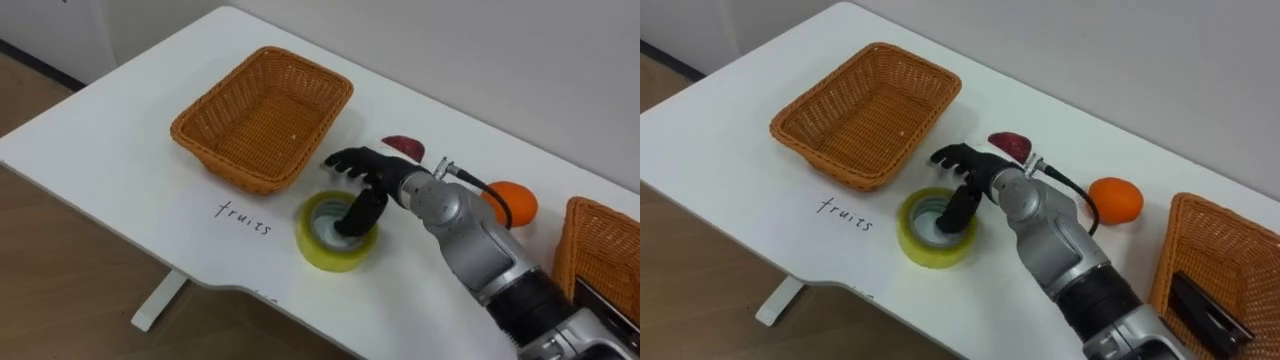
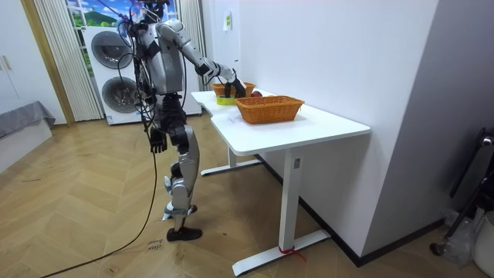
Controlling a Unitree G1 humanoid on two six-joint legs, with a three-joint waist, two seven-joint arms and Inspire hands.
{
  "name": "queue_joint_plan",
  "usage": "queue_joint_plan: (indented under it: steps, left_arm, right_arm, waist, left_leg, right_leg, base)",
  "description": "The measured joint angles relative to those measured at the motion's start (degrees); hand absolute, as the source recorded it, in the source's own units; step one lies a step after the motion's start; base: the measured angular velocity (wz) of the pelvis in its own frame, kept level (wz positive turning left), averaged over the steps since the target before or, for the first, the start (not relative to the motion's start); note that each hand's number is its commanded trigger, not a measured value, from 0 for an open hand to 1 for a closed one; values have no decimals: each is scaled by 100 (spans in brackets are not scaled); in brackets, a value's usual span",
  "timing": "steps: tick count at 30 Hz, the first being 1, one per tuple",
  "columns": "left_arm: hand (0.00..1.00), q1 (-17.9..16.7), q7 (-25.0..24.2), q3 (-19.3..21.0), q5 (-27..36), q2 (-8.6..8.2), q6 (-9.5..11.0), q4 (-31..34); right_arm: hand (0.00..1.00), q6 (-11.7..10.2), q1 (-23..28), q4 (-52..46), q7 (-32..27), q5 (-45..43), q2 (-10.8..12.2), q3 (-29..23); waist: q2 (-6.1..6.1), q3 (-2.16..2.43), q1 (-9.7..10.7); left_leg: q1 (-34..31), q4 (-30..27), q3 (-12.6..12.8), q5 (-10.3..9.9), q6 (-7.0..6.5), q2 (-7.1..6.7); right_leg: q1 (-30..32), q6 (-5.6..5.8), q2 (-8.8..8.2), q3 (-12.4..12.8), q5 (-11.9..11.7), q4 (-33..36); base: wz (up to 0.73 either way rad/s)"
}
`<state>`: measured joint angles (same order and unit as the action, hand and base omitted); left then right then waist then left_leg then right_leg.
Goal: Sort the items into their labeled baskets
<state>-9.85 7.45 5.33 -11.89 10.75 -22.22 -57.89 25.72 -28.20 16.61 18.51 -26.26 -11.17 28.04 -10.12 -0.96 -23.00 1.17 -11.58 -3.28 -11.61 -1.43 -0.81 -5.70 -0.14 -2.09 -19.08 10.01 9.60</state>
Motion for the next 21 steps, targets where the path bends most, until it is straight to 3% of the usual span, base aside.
queue_joint_plan:
  steps: [5, 21]
  left_arm:
    - [0, 58, 99, 0, 0, -9, 23, -3]
    - [0, 121, 245, 1, 0, -12, 113, -23]
  right_arm:
    - [100, 29, 0, -40, 194, -240, 50, 3]
    - [100, 64, 6, -141, 551, -357, 79, 8]
  waist:
    - [-2, 2, -86]
    - [-2, 0, -87]
  left_leg:
    - [-10, 20, -8, 0, 0, 1]
    - [-4, 15, -5, 0, -1, 4]
  right_leg:
    - [15, 0, 2, -8, 0, -1]
    - [13, 0, -5, -3, 0, -1]
  base:
    - [0]
    - [0]
